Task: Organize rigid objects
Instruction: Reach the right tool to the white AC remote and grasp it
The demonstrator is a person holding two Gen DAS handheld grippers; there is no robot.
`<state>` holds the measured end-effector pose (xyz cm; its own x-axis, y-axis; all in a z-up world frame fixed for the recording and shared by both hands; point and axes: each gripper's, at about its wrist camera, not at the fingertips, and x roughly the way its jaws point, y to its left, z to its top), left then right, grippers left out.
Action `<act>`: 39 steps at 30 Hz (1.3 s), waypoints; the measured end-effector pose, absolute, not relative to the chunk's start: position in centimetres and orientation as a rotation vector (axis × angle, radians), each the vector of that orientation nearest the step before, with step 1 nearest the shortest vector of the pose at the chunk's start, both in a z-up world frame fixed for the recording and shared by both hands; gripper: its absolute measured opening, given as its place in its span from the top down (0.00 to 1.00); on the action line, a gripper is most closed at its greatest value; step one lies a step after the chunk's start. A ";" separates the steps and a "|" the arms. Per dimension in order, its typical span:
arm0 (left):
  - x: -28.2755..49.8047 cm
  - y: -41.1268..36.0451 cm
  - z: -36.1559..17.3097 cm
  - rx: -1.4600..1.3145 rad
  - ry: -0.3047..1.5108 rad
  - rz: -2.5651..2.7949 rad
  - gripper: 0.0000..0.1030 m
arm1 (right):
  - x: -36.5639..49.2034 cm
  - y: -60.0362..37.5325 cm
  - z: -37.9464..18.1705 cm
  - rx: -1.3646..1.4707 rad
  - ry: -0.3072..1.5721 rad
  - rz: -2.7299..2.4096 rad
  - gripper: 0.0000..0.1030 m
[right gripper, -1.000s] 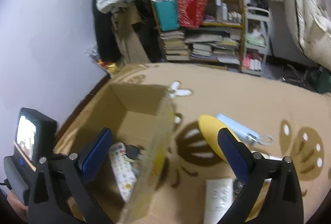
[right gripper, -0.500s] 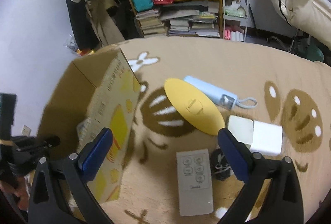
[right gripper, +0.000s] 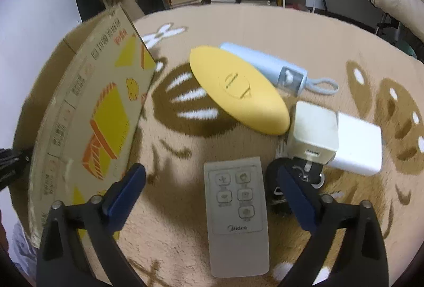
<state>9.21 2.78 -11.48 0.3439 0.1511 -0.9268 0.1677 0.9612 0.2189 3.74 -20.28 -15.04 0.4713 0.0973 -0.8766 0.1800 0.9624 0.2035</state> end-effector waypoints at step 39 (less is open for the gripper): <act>9.0 2.6 -11.5 0.327 1.222 -0.005 0.84 | 4.1 -19.1 -16.4 0.206 1.047 -0.118 0.47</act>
